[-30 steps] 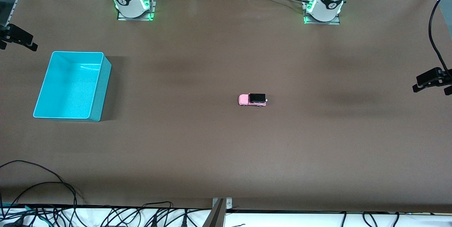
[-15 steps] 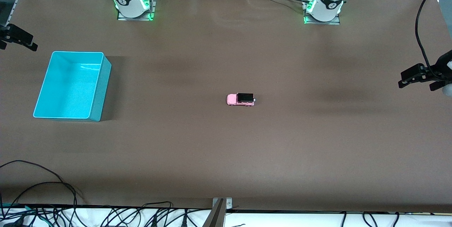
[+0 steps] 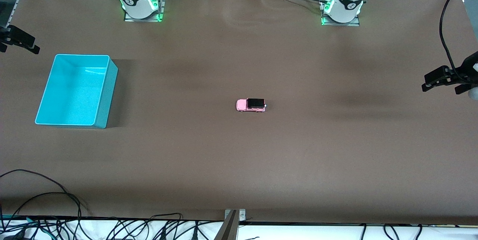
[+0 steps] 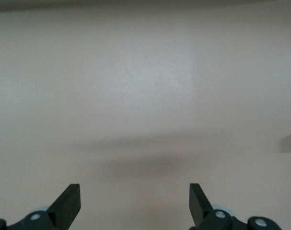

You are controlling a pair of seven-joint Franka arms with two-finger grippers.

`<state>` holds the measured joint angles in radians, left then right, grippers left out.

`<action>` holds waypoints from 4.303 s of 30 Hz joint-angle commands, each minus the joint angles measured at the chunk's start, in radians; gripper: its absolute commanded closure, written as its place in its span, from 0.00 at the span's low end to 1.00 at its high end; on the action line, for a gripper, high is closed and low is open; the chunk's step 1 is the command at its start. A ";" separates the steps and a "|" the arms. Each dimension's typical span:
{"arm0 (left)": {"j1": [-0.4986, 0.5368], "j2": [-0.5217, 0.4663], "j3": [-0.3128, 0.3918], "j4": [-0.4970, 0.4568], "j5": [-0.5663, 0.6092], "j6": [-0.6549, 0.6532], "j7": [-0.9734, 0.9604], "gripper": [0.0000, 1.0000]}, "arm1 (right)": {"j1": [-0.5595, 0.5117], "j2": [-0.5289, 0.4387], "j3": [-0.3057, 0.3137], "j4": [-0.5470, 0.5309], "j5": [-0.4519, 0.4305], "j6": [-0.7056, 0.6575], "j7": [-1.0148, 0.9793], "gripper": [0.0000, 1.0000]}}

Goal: Wind and store pink jeep toy

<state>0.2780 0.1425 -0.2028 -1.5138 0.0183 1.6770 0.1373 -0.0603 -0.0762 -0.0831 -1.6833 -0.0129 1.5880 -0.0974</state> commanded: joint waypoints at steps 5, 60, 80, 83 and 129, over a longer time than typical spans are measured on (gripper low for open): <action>0.006 -0.029 -0.003 -0.026 0.014 0.006 -0.001 0.00 | 0.004 -0.004 -0.001 0.016 -0.012 -0.013 -0.010 0.00; 0.006 -0.026 -0.003 -0.028 0.014 0.006 -0.002 0.00 | 0.014 -0.119 0.216 -0.567 -0.002 0.500 0.005 0.00; 0.006 -0.024 -0.003 -0.028 0.014 0.006 -0.002 0.00 | 0.042 -0.044 0.252 -0.616 0.001 0.489 0.056 0.00; 0.006 -0.024 -0.003 -0.028 0.014 0.006 -0.002 0.00 | 0.080 0.015 0.255 -0.615 -0.001 0.509 0.195 0.00; 0.004 -0.024 -0.003 -0.028 0.014 0.006 -0.002 0.00 | 0.481 0.622 0.252 -0.113 0.076 0.692 1.729 0.00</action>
<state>0.2789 0.1414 -0.2022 -1.5186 0.0183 1.6771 0.1373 0.4140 0.4593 0.1785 -1.9343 0.0444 2.3490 1.5633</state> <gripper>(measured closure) 0.000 0.000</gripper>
